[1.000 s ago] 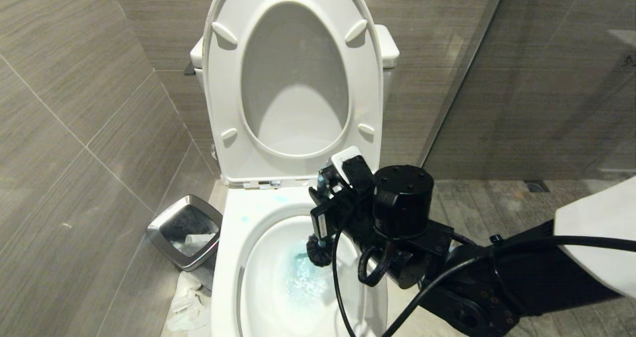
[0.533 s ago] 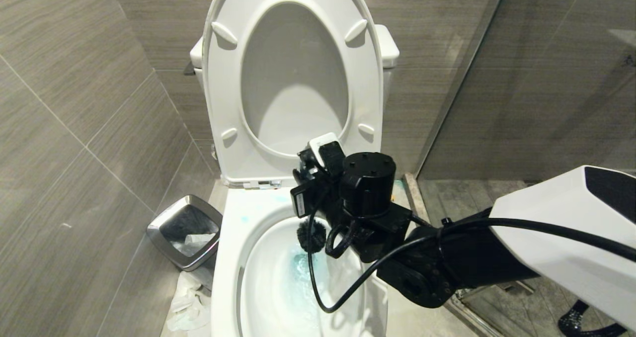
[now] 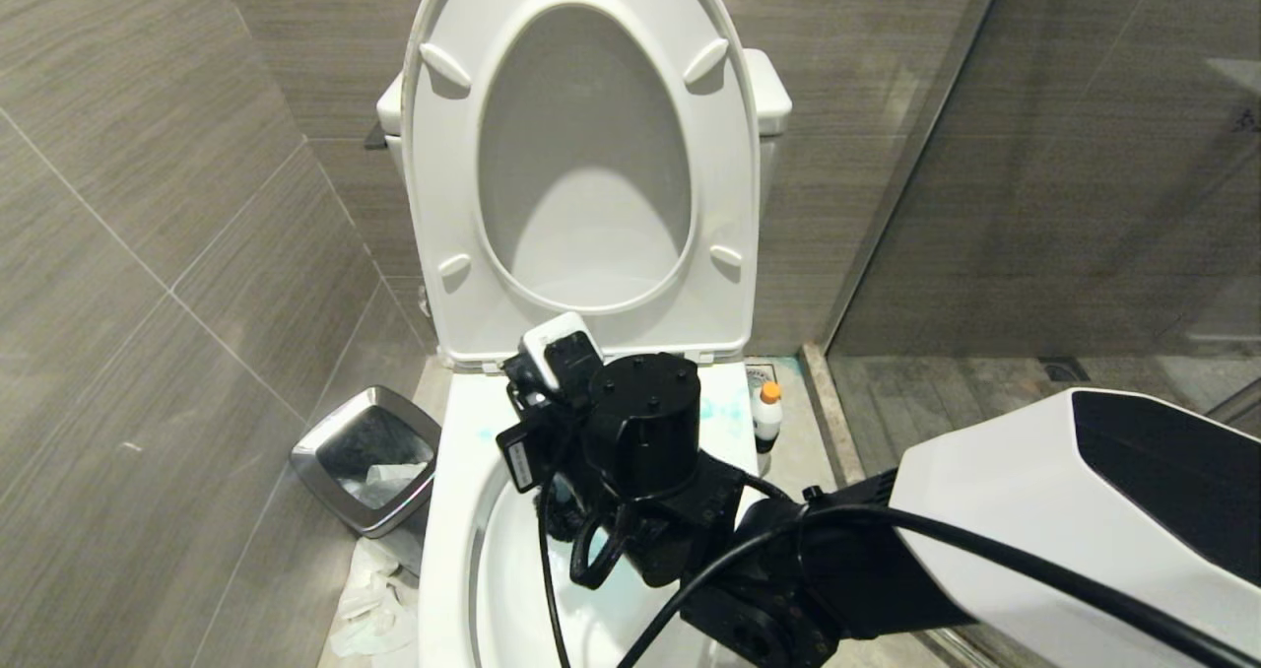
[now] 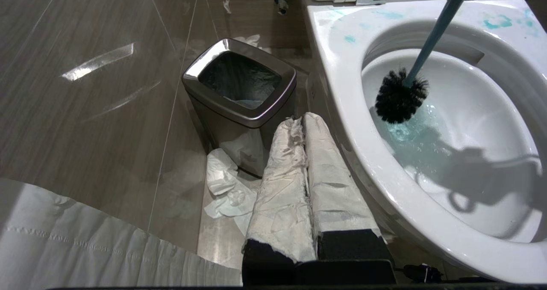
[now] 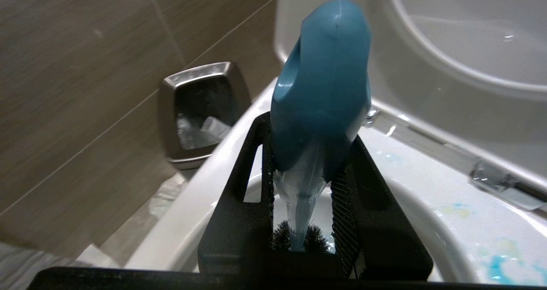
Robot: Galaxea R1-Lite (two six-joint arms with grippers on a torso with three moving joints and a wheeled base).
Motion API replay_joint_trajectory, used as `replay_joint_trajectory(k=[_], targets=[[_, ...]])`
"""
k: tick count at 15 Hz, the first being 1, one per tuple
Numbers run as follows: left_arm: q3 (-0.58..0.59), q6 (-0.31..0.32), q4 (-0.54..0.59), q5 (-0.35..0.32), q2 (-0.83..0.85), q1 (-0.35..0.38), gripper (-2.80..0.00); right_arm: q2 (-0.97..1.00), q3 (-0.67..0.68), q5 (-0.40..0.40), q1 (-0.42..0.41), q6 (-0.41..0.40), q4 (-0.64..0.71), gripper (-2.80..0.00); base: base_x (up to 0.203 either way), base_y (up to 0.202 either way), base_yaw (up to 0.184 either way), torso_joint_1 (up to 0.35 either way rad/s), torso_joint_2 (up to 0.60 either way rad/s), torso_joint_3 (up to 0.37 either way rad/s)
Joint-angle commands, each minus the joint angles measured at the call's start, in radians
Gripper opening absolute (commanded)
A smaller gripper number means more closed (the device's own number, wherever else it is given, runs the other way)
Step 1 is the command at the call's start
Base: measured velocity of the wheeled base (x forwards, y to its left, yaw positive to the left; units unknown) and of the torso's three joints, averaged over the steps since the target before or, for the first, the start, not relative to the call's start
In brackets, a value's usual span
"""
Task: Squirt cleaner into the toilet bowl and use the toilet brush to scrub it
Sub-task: Scrub the toilet bowl
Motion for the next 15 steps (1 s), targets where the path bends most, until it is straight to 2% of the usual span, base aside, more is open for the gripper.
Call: replay_joint_trajectory(k=[1, 5, 10, 15], targets=[[0.002, 0.000, 0.000, 0.000, 0.001, 0.000, -2.80, 0.000, 0.022, -0.005, 0.052, 0.002, -0.006, -2.80, 0.000, 0.000, 0.000, 0.000, 0.00, 0.000], [0.002, 0.001, 0.000, 0.000, 0.001, 0.000, -2.80, -0.048, 0.126, -0.025, 0.133, 0.037, -0.009, -2.80, 0.000, 0.000, 0.000, 0.000, 0.00, 0.000], [0.002, 0.001, 0.000, 0.000, 0.001, 0.000, -2.80, -0.208, 0.382, -0.074, 0.230, 0.112, -0.044, -2.80, 0.000, 0.000, 0.000, 0.000, 0.00, 0.000], [0.002, 0.000, 0.000, 0.000, 0.001, 0.000, -2.80, -0.383, 0.640, -0.111, 0.239, 0.145, -0.125, -2.80, 0.000, 0.000, 0.000, 0.000, 0.00, 0.000]])
